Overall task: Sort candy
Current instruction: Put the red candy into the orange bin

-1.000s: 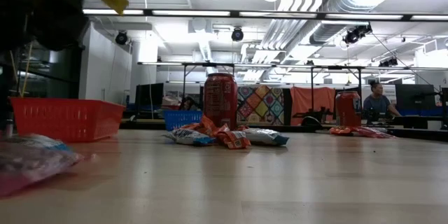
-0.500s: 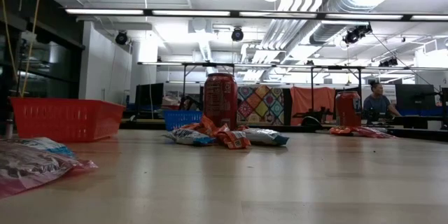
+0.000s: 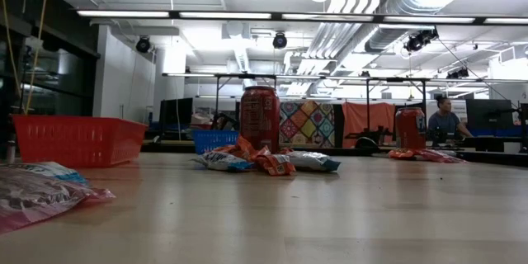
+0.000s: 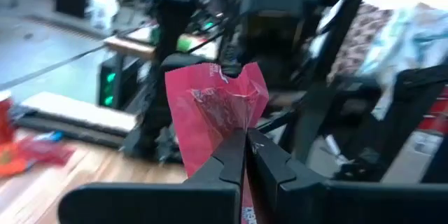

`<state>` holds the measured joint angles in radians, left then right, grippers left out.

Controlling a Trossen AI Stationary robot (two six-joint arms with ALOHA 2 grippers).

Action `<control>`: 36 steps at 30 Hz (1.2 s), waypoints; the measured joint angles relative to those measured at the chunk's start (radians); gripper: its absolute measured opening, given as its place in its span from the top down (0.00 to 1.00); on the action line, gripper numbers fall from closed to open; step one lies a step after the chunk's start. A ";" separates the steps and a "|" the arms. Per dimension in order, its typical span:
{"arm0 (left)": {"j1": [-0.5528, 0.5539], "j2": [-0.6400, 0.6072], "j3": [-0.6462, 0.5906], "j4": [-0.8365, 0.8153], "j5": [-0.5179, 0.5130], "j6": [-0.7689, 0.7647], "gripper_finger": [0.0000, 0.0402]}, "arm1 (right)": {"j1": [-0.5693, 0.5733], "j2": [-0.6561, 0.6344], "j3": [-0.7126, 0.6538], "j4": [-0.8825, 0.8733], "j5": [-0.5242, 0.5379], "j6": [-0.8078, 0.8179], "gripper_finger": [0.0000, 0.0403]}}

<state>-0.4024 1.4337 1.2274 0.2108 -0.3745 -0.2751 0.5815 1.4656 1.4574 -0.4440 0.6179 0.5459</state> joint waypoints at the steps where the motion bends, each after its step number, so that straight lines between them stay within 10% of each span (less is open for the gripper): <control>1: 0.006 0.000 0.000 0.018 0.028 0.011 1.00 | -0.006 0.009 0.000 0.010 0.023 -0.011 0.36; 28: 0.025 0.000 0.000 0.062 0.036 0.071 1.00 | -0.067 0.041 0.000 0.310 -0.045 -0.162 0.37; 36: 0.025 0.000 0.000 0.073 0.039 0.071 1.00 | -0.073 0.041 0.000 0.307 -0.034 -0.217 0.71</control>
<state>-0.3779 1.4334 1.2274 0.2836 -0.3354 -0.2043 0.5083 1.5063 1.4574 -0.1371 0.5842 0.3289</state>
